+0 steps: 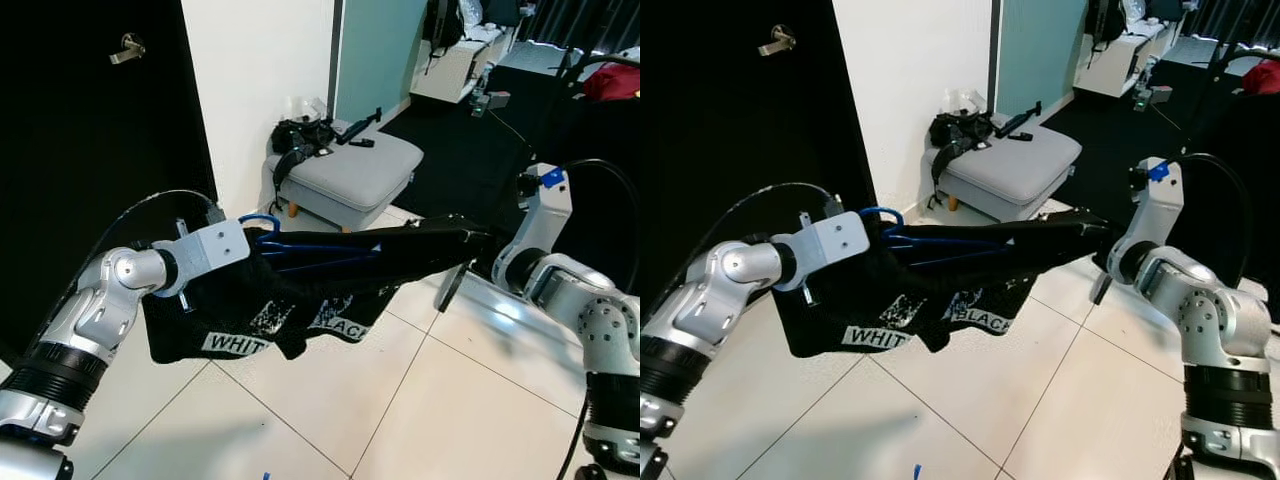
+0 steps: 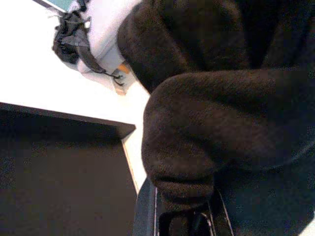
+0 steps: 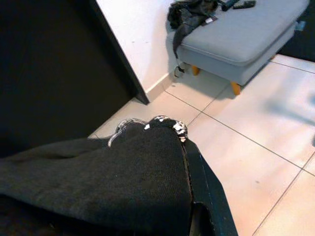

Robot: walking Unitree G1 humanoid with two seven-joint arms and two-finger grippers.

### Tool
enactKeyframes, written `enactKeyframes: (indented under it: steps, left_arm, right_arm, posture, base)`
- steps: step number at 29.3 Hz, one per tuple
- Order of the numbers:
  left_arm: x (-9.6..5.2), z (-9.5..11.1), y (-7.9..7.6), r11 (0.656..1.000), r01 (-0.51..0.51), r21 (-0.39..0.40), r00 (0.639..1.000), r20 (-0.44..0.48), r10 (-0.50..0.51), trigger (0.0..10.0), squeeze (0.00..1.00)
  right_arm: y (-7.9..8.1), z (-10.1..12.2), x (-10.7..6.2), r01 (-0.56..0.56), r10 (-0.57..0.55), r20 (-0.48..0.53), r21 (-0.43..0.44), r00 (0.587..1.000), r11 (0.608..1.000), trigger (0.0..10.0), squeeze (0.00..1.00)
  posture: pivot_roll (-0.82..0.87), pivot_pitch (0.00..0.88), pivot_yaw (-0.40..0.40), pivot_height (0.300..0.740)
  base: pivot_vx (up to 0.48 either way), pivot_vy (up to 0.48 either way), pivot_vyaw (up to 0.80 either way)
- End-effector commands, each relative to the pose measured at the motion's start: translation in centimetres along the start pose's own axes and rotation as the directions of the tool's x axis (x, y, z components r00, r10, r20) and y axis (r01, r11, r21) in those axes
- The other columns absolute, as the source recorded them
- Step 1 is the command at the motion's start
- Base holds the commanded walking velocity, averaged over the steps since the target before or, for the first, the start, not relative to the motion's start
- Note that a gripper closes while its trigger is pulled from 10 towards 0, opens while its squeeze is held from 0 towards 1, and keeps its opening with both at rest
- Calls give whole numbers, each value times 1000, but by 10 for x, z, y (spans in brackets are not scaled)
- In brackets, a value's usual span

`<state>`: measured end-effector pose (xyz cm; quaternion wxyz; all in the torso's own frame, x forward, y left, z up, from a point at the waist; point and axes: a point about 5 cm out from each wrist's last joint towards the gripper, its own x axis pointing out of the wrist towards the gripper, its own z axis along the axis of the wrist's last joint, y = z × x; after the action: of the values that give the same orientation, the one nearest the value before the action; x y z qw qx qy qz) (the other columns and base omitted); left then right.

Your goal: Hang hanger

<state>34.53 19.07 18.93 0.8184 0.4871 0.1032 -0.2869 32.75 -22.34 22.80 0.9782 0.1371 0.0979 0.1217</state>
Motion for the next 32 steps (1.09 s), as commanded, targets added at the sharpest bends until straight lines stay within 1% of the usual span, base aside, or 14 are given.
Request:
enactKeyframes:
  steps: [1, 4, 5, 6, 7, 9, 11, 13, 19, 21, 25, 27, 31, 32]
  left_arm:
    - [3, -7, -11, 1000, 23, 5, 997, -70, -23, 10000, 0]
    - [7, -2, -15, 1000, 28, -2, 998, -55, -28, 10000, 0]
    - [11, 3, -18, 1000, 21, -12, 999, -43, -21, 10000, 0]
    - [11, 3, -18, 1000, 21, -12, 999, -43, -21, 10000, 0]
    - [17, 11, -19, 999, -12, -51, 1000, -21, 11, 10000, 0]
    - [17, 11, -19, 999, -12, -51, 1000, -21, 11, 10000, 0]
    - [21, 14, -14, 991, -85, -99, 996, -23, 83, 10000, 0]
    - [22, 14, -7, 981, -143, -128, 990, -34, 140, 10000, 0]
    - [17, 7, 7, 958, -233, -169, 972, -57, 226, 10000, 0]
    - [14, 6, 12, 950, -260, -173, 965, -64, 252, 10000, 0]
    - [10, 1, 17, 941, -285, -184, 958, -84, 274, 10000, 0]
    - [7, -4, 21, 930, -314, -193, 949, -103, 299, 10000, 0]
    - [7, -7, 23, 917, -339, -209, 940, -117, 321, 10000, 0]
    - [6, -8, 24, 910, -351, -220, 936, -120, 331, 10000, 0]
  right_arm:
    - [9, 26, -3, -25, 26, 144, -10, 989, 1000, 0, 0]
    - [25, 31, 1, -91, 89, 172, 6, 981, 996, 0, 0]
    - [45, 32, 5, -175, 169, 189, 14, 967, 984, 0, 0]
    - [45, 32, 5, -175, 169, 189, 14, 967, 984, 0, 0]
    - [77, 32, 8, -293, 282, 202, 25, 938, 956, 0, 0]
    - [77, 32, 8, -293, 282, 202, 25, 938, 956, 0, 0]
    - [107, 18, 11, -386, 378, 138, 36, 915, 922, 0, 0]
    - [124, 3, 12, -428, 424, 74, 52, 902, 902, 0, 0]
    - [130, -29, 13, -408, 411, -79, 51, 908, 912, 0, 0]
    - [119, -46, 14, -349, 346, -170, 13, 923, 937, 0, 0]
    - [106, -52, 13, -288, 280, -203, -11, 938, 957, 0, 0]
    - [99, -52, 11, -261, 252, -213, -19, 944, 965, 2471, 0]
    - [93, -52, 8, -229, 215, -224, -40, 951, 973, 3216, 0]
    - [90, -52, 7, -213, 194, -230, -57, 954, 975, 8157, 0]
  posture:
    - [29, 62, -27, 740]
    - [26, 59, -29, 740]
    - [26, 58, -29, 740]
    - [26, 58, -29, 740]
    - [19, 58, -28, 740]
    - [19, 58, -28, 740]
    - [15, 60, -30, 740]
    - [13, 60, -31, 740]
    - [10, 63, -30, 740]
    - [14, 64, -32, 740]
    - [16, 65, -33, 740]
    - [16, 66, -33, 740]
    - [14, 66, -35, 740]
    - [14, 66, -35, 740]
  base:
    - [0, 0, 0]
    - [0, 0, 0]
    - [0, 0, 0]
    - [0, 0, 0]
    - [0, 0, 0]
    - [0, 0, 0]
    - [0, 0, 0]
    - [0, 0, 0]
    - [0, 0, 0]
    - [0, 0, 0]
    - [0, 0, 0]
    - [0, 0, 0]
    - [0, 0, 0]
    - [0, 0, 0]
